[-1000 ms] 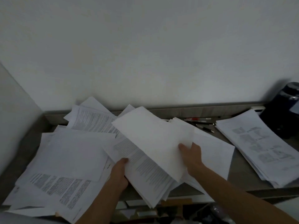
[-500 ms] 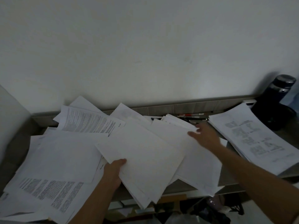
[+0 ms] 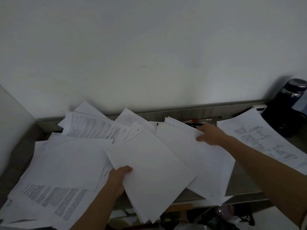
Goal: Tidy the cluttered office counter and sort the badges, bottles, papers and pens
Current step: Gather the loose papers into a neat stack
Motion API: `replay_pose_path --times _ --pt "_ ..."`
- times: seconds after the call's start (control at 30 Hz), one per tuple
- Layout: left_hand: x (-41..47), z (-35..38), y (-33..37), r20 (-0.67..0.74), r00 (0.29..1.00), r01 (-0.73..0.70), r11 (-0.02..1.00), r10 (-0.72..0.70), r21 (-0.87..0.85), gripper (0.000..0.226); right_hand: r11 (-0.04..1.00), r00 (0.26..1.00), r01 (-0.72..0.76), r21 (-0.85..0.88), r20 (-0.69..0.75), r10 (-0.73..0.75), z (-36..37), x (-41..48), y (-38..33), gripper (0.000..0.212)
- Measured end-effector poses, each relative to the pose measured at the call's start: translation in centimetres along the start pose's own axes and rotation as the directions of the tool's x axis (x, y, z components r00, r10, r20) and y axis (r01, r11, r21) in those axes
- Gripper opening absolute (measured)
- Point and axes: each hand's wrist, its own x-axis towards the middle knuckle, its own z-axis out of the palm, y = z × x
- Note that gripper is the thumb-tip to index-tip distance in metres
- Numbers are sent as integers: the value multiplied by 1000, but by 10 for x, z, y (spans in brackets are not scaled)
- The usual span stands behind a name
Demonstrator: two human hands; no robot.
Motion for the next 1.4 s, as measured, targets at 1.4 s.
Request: replay_pose_path --times 1.4 --pt "-90 14 157 540 582 -684 725 608 -79 54 260 903 245 934 -123 -411 -49 -44 -103 48"
